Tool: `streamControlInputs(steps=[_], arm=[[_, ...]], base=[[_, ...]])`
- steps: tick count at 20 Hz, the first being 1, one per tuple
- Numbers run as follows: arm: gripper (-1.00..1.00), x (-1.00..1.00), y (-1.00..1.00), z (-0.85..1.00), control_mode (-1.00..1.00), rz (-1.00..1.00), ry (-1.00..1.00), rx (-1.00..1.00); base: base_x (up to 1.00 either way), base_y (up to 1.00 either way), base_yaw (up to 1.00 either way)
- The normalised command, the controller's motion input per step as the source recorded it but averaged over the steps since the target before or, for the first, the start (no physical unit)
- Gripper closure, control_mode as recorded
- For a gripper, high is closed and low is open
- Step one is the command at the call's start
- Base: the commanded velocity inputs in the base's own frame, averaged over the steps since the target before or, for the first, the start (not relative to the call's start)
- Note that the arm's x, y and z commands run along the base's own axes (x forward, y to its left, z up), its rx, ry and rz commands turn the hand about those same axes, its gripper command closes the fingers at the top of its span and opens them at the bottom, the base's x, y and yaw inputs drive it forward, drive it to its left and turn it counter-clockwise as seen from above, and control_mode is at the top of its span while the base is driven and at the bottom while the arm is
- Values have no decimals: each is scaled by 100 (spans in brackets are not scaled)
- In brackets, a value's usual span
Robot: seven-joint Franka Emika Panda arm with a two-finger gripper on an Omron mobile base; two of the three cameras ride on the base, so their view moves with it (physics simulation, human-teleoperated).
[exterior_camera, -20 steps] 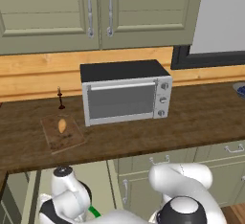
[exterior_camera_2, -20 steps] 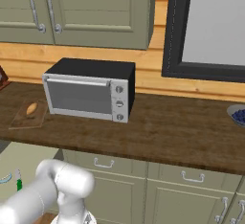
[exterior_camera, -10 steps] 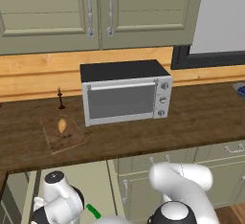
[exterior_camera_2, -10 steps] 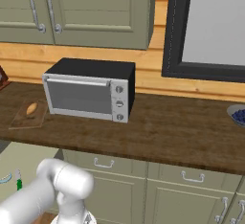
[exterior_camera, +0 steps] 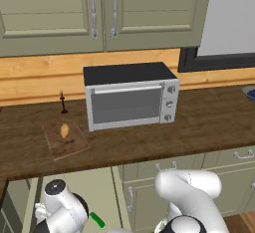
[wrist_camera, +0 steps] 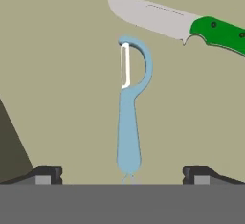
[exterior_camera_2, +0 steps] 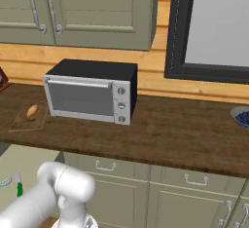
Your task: Place the appropriate cutting tool for cutting the potato skin on the cutting board.
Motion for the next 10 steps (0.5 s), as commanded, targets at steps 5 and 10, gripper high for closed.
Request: streamControlInputs(steps=[5,10], arm=[[-100,1,-3,-4,-100,2,-8,0],[-100,14,0,-5,-100,0,0,0]], base=[[0,0,0],[0,0,0]])
